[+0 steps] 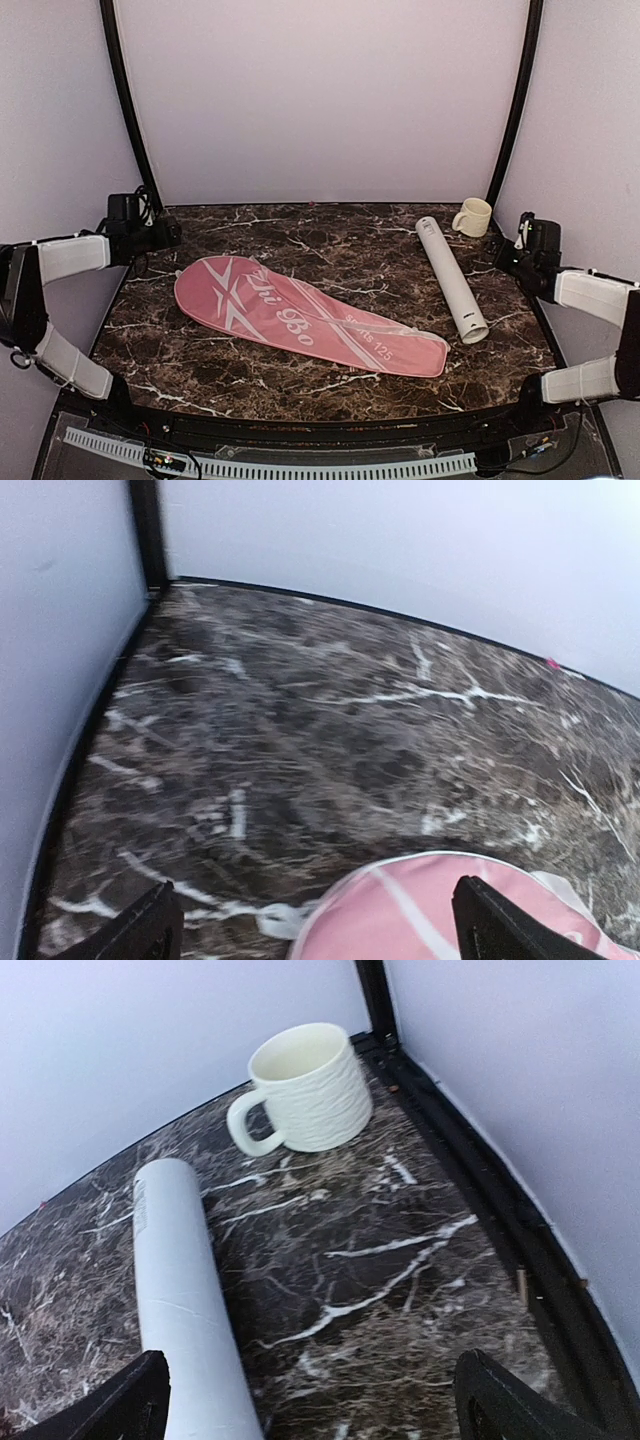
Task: Pack up the badminton gear
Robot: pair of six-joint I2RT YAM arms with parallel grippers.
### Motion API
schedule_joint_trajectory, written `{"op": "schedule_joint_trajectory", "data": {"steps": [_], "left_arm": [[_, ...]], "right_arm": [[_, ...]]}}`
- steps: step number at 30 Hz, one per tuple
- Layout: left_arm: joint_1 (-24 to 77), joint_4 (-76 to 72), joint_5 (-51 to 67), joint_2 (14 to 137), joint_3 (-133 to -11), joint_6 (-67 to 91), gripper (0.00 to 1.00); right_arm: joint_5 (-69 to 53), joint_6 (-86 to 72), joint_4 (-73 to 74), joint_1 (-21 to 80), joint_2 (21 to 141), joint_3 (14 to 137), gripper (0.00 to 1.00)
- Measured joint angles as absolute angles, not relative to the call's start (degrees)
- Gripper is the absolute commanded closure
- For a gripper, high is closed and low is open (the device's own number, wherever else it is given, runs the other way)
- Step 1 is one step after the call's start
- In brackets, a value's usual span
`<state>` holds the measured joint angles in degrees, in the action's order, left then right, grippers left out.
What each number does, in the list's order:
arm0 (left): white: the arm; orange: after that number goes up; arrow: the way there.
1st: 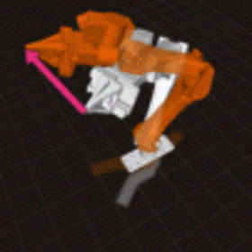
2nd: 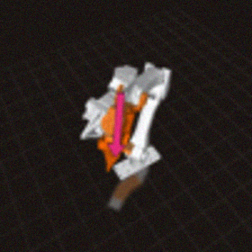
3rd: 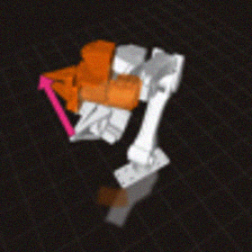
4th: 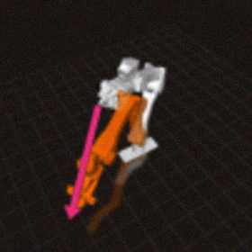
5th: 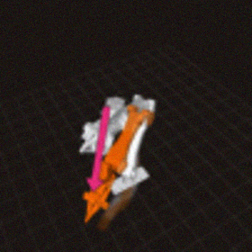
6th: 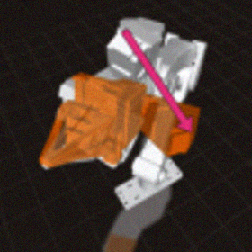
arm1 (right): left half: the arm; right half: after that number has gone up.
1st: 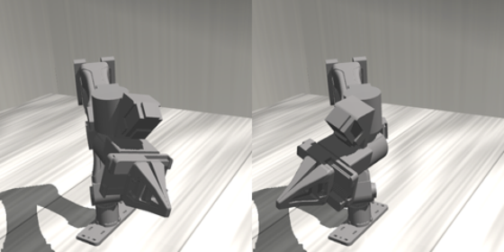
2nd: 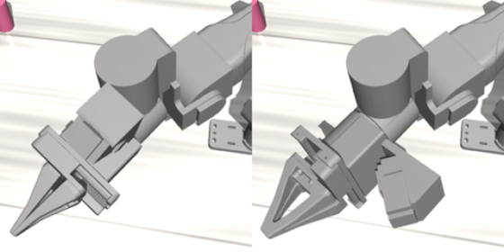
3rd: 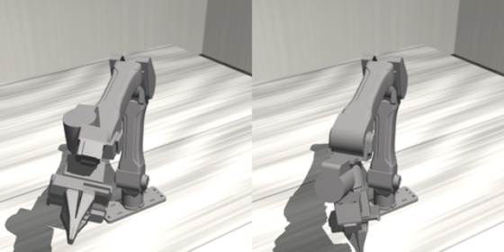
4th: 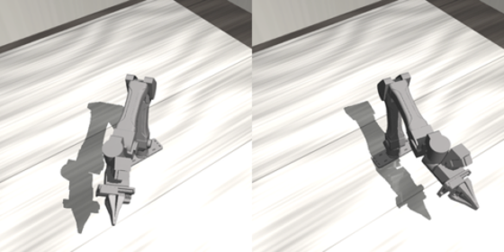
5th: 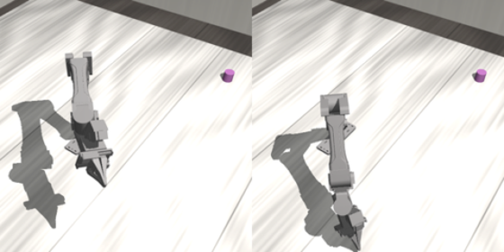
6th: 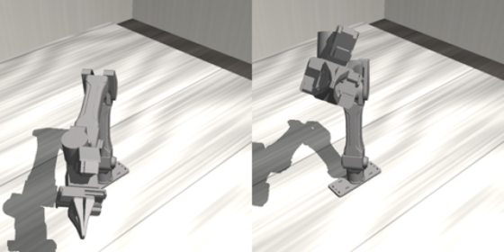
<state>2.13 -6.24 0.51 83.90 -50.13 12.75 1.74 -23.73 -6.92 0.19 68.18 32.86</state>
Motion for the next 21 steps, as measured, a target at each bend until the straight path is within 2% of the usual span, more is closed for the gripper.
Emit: {"op": "schedule_joint_trajectory", "data": {"steps": [3,7,10,13,21], "left_arm": [[-1.23,-11.4,-5.5,75.68,-42.09,12.73,0.01],[-0.73,-21.82,-11.33,65.17,-28.56,11.29,0.01],[-0.56,-29.06,-14.17,62.08,-20.45,10.5,0.01],[-0.58,-34.22,-16.69,64.12,-15.92,9.54,0.01],[-0.58,-52.21,-17.19,79.55,-15.62,3.92,0.01]], "right_arm": [[2.92,-21.82,-10.68,-3.55,62.83,27.66,0.0],[6.07,-19.46,-17.93,-5.37,56.03,20.03,0.0],[8.03,-18.2,-24.36,-5.58,55.55,15.81,0.0],[9.54,-17.02,-32.03,-5.67,58.54,12.08,0.0],[10.98,-13.93,-49.45,-5.67,72.07,9.47,0.0]]}}
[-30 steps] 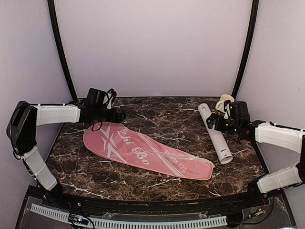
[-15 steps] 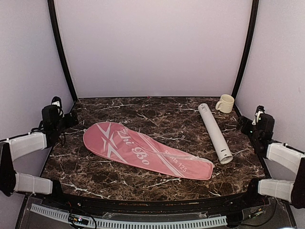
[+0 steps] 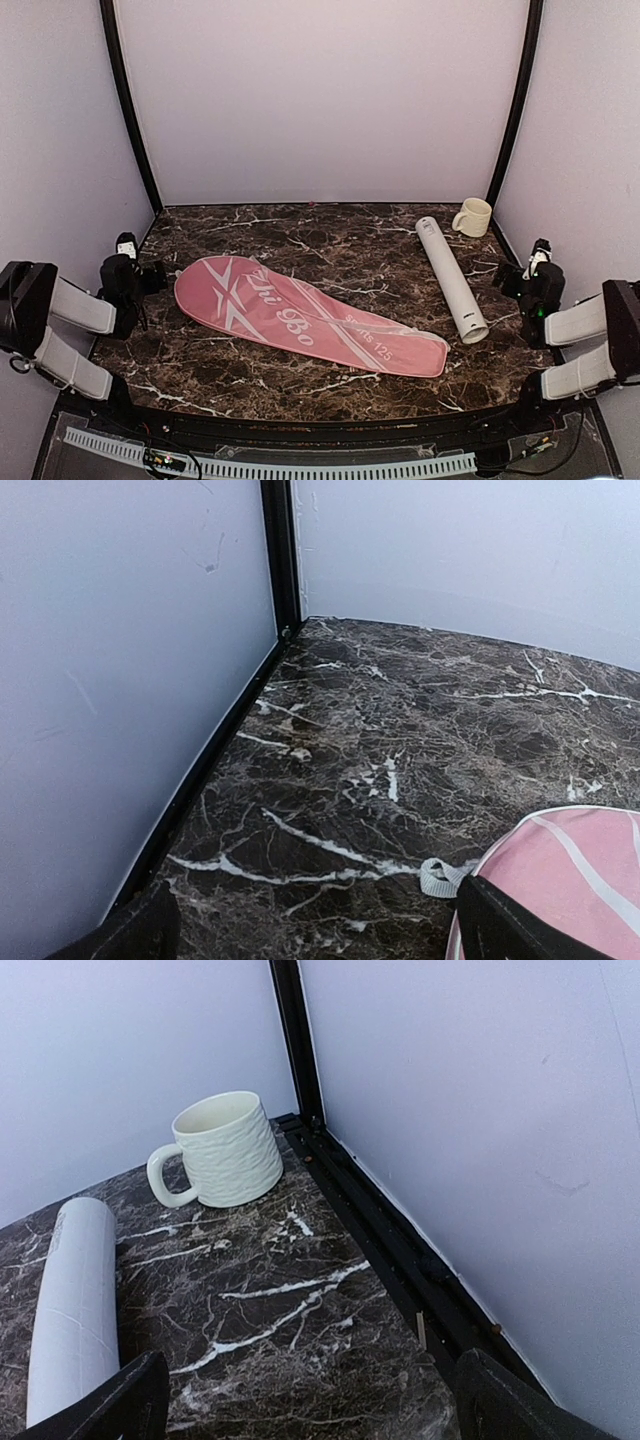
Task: Pack up the badminton gear
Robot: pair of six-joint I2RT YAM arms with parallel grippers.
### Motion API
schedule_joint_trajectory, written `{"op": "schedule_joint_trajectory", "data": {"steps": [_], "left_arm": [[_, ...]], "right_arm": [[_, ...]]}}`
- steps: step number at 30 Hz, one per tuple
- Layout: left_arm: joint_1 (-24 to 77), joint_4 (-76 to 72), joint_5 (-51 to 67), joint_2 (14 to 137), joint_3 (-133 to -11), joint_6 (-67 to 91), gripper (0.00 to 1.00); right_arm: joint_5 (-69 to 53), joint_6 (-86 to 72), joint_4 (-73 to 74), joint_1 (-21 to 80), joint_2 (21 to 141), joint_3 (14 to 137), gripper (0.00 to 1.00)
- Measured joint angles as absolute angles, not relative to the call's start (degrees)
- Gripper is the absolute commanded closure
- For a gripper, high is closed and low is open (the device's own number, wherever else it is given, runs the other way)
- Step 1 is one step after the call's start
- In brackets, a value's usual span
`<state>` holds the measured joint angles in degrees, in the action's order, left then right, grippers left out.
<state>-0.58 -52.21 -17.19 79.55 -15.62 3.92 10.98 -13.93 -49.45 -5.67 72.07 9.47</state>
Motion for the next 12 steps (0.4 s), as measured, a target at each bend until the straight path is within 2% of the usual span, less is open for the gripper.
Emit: {"op": "schedule_joint_trajectory", "data": {"steps": [7,12], "left_arm": [[-0.45,-59.16,-12.88,86.13,-17.17,0.73,0.02],[-0.34,-62.7,-10.98,87.22,-17.17,-0.43,0.01]], "right_arm": [[11.77,-12.08,-63.2,-5.69,79.57,9.52,0.0],[11.57,-11.55,-67.13,-5.69,80.77,9.52,0.0]]}}
